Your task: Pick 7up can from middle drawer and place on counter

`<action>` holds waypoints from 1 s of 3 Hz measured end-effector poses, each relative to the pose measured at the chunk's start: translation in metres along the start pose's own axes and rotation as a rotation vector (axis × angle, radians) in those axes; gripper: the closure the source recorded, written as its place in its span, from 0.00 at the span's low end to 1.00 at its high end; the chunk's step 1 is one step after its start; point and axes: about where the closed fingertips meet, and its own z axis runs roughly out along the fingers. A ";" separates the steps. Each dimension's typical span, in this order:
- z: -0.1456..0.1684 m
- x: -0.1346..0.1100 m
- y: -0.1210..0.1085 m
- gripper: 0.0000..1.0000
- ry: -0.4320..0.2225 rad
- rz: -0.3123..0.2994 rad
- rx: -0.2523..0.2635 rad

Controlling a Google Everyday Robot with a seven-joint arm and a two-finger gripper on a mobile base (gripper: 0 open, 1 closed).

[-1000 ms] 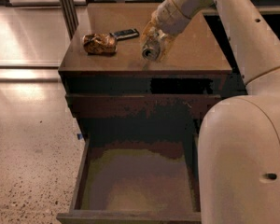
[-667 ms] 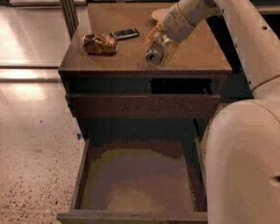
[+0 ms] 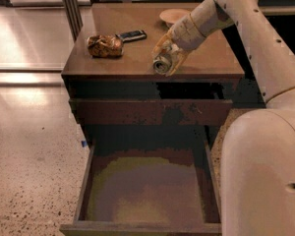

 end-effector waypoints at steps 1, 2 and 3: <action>0.000 0.000 0.000 0.82 0.000 0.000 0.000; 0.000 0.000 0.000 0.58 0.000 0.000 0.000; 0.000 0.000 0.000 0.35 0.000 0.000 0.000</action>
Offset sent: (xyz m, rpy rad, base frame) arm 0.0000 0.0000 0.0000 0.0000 0.0000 0.0000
